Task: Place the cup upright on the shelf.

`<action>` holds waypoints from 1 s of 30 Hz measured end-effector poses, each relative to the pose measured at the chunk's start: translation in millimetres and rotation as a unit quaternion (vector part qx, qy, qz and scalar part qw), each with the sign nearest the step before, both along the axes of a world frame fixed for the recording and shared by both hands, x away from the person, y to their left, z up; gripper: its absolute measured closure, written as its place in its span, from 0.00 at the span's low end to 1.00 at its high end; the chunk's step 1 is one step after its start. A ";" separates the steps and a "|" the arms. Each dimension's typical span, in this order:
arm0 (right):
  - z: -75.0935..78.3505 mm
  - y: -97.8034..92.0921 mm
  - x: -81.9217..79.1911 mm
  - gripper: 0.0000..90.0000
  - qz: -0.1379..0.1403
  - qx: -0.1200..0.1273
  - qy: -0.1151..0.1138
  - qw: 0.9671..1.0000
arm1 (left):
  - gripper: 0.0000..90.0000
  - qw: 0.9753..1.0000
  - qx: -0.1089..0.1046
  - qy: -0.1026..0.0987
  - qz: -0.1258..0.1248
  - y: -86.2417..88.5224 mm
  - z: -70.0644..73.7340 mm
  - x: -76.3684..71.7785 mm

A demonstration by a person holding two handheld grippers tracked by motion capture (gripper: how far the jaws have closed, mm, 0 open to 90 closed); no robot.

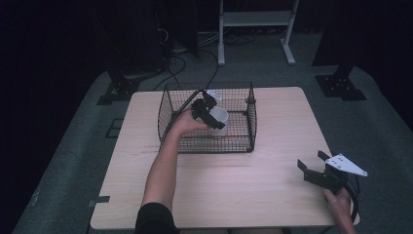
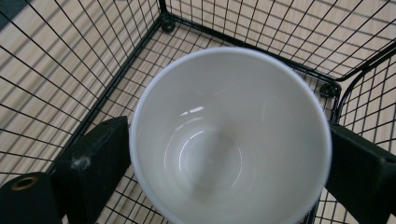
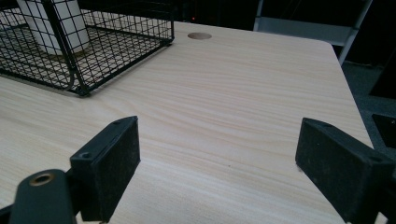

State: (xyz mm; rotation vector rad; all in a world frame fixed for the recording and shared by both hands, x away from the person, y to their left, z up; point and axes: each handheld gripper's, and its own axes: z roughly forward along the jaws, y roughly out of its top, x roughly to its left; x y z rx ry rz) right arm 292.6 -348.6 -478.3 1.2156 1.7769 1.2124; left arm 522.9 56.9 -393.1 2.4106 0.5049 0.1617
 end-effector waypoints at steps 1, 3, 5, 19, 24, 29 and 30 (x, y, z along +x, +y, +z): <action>0.0 0.0 0.0 0.14 0.000 0.001 -0.001 1.000 | 0.09 1.000 -0.002 -0.004 0.000 -0.3 2.8 -1.9; 0.0 -0.1 0.1 0.14 0.000 0.001 0.000 1.000 | 0.09 1.000 -0.001 -0.008 -0.004 -0.1 5.1 -3.0; -0.1 -0.1 0.1 0.15 -0.001 0.001 0.000 1.000 | 0.09 1.000 -0.003 -0.012 -0.004 1.6 7.6 -3.9; -0.4 0.0 0.5 0.14 -0.002 0.000 0.002 1.000 | 0.07 0.999 -0.026 -0.041 0.008 13.7 29.9 -12.8; -0.5 -0.1 0.4 0.14 -0.002 0.001 0.003 1.000 | 0.07 0.998 -0.034 -0.047 0.013 18.7 37.6 -17.6; -0.5 0.0 0.5 0.14 -0.002 0.001 0.003 1.000 | 0.07 0.997 -0.039 -0.060 0.014 22.7 48.3 -27.7; -0.5 -0.1 0.5 0.14 -0.002 0.001 0.003 1.000 | 0.07 0.997 -0.042 -0.063 0.013 23.2 50.2 -30.0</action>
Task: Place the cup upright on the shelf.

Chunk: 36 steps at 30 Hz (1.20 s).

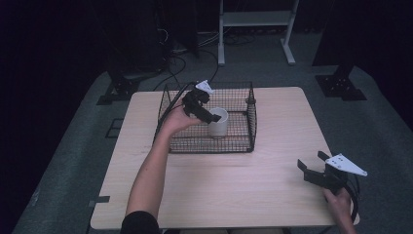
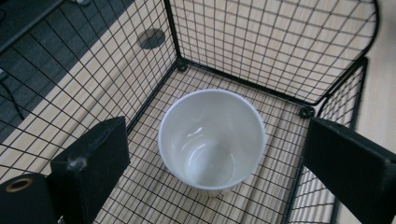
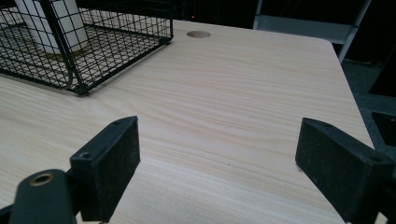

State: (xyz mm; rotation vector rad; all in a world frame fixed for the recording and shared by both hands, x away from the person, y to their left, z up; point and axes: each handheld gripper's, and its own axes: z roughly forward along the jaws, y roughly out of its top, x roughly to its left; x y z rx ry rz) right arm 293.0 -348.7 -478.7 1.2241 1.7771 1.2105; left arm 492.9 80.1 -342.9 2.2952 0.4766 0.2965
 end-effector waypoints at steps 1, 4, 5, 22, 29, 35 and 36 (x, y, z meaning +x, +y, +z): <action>0.0 0.0 0.0 0.14 0.000 0.000 0.000 1.000 | 0.07 1.000 -0.002 -0.004 0.002 0.7 1.7 -2.6; 0.0 0.0 0.0 0.14 0.000 0.000 0.000 1.000 | 0.07 1.000 -0.006 -0.009 0.001 2.5 4.7 -9.0; 0.0 0.0 0.1 0.14 0.000 0.000 0.000 1.000 | 0.07 1.000 -0.004 -0.011 0.001 3.6 5.5 -10.9; 0.0 0.1 -0.1 0.14 0.001 0.000 0.000 1.000 | 0.07 0.999 -0.040 -0.021 0.014 27.6 9.8 -49.5; 0.0 0.0 -0.1 0.14 0.000 0.000 -0.001 1.000 | 0.07 0.998 -0.053 -0.036 0.010 30.7 14.3 -69.0; 0.0 0.0 -0.1 0.14 0.000 -0.001 -0.001 1.000 | 0.07 0.997 -0.059 -0.043 0.011 35.5 13.9 -82.4; 0.0 0.0 0.0 0.14 -0.001 -0.001 -0.001 1.000 | 0.07 0.997 -0.062 -0.043 0.011 36.2 13.8 -84.4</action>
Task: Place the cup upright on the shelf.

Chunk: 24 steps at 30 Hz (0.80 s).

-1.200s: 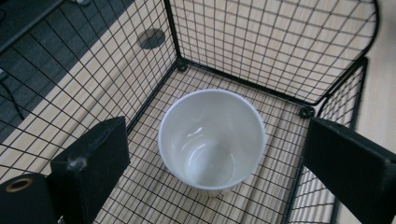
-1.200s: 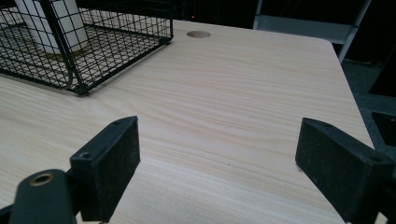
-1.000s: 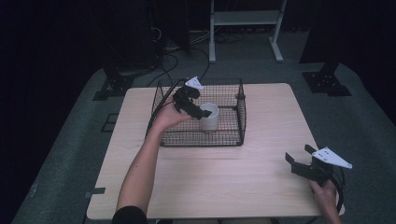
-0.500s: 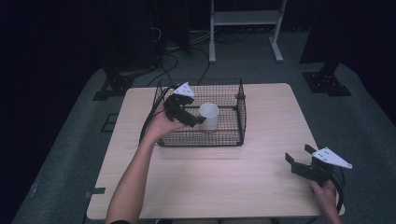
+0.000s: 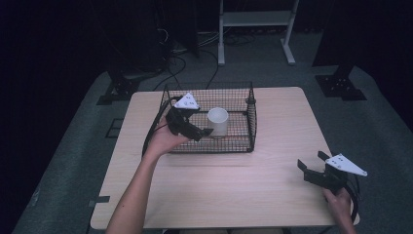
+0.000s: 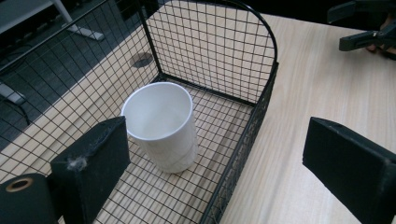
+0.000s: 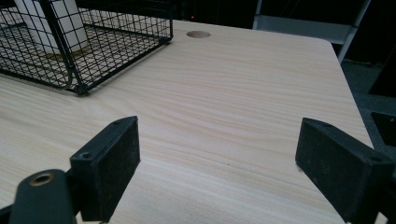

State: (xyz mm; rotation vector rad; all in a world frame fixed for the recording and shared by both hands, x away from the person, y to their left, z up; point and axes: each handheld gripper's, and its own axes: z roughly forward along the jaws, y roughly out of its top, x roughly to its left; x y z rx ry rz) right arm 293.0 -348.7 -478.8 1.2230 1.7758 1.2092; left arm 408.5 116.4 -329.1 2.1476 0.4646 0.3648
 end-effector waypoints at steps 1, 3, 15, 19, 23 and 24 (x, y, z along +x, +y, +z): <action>0.0 0.0 0.0 0.14 0.000 0.000 0.000 1.000 | 0.07 1.000 -0.002 -0.002 0.000 0.7 -0.2 -2.0; -0.1 0.1 0.1 0.14 0.000 0.000 0.000 1.000 | 0.07 1.000 -0.004 -0.006 0.000 2.2 -0.4 -6.3; 0.0 0.2 0.2 0.14 -0.001 -0.003 0.001 1.000 | 0.07 1.000 -0.008 -0.016 0.010 13.0 -6.0 -29.9; 0.0 0.0 0.2 0.14 -0.002 -0.002 0.001 1.000 | 0.07 1.000 -0.012 -0.018 0.013 17.3 -8.3 -37.3; 0.0 0.3 0.1 0.14 -0.002 -0.002 0.001 1.000 | 0.07 0.999 -0.016 -0.024 0.016 20.6 -10.2 -45.7; 0.0 0.3 0.1 0.14 -0.002 -0.002 0.001 1.000 | 0.07 0.999 -0.017 -0.024 0.016 21.3 -11.1 -47.5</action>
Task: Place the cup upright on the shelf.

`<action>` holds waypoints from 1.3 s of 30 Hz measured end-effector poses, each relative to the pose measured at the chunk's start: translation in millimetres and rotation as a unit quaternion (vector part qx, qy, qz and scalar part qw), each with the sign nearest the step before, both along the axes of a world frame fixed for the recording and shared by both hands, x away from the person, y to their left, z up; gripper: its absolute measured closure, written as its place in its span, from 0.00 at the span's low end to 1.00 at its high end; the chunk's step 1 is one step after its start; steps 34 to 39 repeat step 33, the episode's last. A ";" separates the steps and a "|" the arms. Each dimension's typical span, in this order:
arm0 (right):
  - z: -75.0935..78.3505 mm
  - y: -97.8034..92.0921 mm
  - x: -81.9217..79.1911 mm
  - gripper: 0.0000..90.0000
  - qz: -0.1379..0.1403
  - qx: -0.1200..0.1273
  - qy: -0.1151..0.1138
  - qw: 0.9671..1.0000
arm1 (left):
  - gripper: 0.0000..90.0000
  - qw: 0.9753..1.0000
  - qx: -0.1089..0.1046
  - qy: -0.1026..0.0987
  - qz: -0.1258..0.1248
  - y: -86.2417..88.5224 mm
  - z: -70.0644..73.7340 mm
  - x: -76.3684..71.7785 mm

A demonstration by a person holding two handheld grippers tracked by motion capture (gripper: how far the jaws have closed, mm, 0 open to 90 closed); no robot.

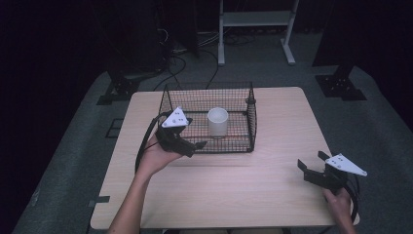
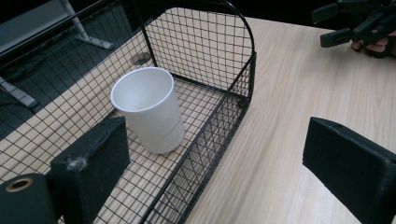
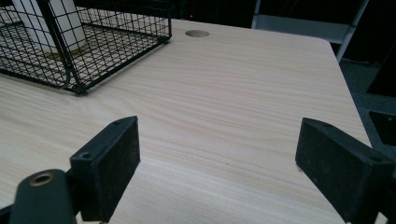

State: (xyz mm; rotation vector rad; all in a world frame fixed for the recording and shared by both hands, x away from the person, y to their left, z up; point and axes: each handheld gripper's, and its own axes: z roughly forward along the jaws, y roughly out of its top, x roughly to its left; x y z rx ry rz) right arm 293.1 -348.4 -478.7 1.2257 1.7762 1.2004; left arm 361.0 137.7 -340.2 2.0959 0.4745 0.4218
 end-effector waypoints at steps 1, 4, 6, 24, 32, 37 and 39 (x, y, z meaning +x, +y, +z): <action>0.0 0.0 0.0 0.14 0.000 0.000 0.000 1.000 | 0.07 1.000 -0.004 0.002 -0.002 1.2 -1.9 -3.7; 0.0 0.0 0.0 0.14 0.000 -0.001 0.000 1.000 | 0.07 1.000 -0.009 -0.003 -0.002 2.4 -3.1 -8.0; 0.0 0.0 0.0 0.14 0.000 0.000 0.000 1.000 | 0.07 1.000 -0.014 -0.003 -0.003 3.2 -4.3 -11.5; -0.1 0.1 -0.1 0.14 -0.001 -0.001 0.000 1.000 | 0.07 0.999 -0.038 0.002 0.011 15.9 -28.3 -45.1; -0.1 -0.4 -0.2 0.14 0.000 0.001 -0.002 1.000 | 0.04 0.999 -0.040 0.010 0.018 19.3 -39.3 -66.9; -0.1 -0.4 -0.2 0.14 0.000 0.001 -0.002 1.000 | 0.04 0.999 -0.042 0.011 0.018 19.2 -41.0 -69.7; -0.1 -0.4 -0.2 0.14 0.000 0.001 -0.002 1.000 | 0.04 0.999 -0.042 0.011 0.018 19.2 -41.0 -69.7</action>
